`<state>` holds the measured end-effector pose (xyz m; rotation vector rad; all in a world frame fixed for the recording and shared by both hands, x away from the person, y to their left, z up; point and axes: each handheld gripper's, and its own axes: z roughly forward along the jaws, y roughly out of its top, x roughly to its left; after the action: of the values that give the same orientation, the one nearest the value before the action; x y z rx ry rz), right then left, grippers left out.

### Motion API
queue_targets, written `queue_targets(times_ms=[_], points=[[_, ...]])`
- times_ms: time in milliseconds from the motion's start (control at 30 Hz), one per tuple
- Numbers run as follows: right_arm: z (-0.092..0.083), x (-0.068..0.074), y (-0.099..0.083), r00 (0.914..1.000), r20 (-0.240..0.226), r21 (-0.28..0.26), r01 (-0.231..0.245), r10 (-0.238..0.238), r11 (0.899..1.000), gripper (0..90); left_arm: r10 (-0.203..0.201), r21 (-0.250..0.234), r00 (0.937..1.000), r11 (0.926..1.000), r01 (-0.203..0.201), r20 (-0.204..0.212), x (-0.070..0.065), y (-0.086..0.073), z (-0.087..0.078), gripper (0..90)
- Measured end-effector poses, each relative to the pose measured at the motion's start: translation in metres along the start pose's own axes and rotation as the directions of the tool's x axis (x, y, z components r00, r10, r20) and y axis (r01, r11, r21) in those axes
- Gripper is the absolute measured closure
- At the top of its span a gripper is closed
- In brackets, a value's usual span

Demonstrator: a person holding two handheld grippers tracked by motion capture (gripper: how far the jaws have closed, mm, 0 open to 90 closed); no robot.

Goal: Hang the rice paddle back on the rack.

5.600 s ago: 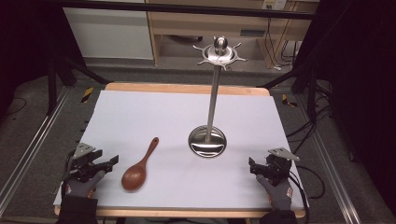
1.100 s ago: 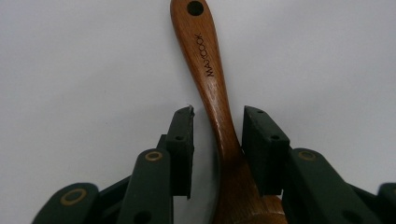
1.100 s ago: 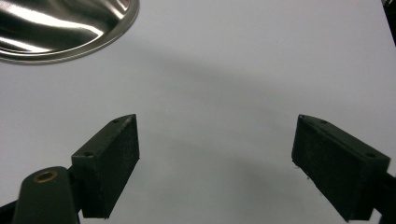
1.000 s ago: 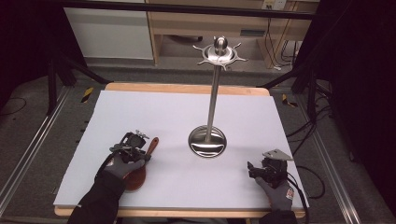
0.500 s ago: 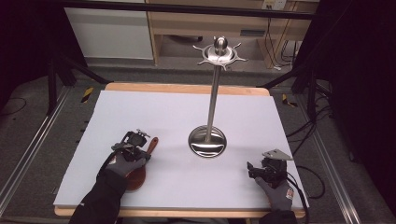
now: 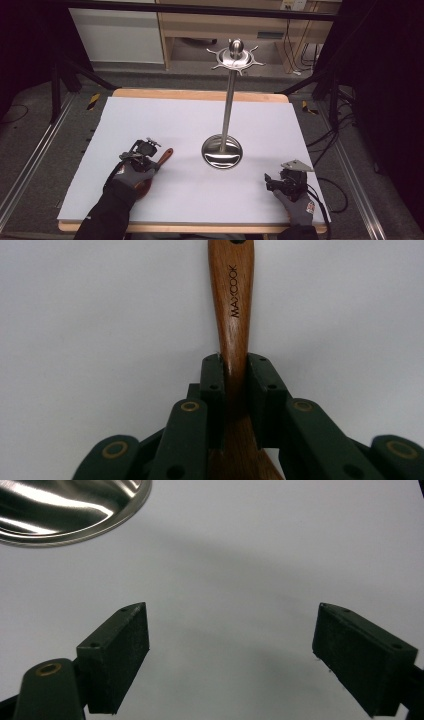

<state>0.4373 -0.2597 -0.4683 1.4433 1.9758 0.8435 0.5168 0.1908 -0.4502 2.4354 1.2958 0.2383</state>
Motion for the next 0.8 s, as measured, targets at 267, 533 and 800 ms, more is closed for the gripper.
queue_targets(times_ms=[267, 533, 800], points=[[0.0, -0.0003, 0.0001, 1.0, -0.005, 0.001, -0.003, 0.003, 1.0, 15.2, 0.019, 0.021, 0.9998, 0.9996, -0.019, 0.0, -0.0007, 0.0022, 0.0005, 77.4], [-0.0002, -0.0001, 0.0, 0.9999, -0.009, 0.003, -0.008, 0.008, 1.0, 15.1, 0.034, 0.034, 0.9994, 0.9988, -0.034, -0.002, -0.0015, 0.0038, 0.001, 77.5], [0.0011, -0.0004, 0.0001, 0.9999, -0.009, 0.007, -0.006, 0.006, 1.0, 15.1, 0.057, 0.04, 0.9983, 0.9976, -0.056, -0.012, -0.0028, 0.0043, 0.0008, 77.9]])
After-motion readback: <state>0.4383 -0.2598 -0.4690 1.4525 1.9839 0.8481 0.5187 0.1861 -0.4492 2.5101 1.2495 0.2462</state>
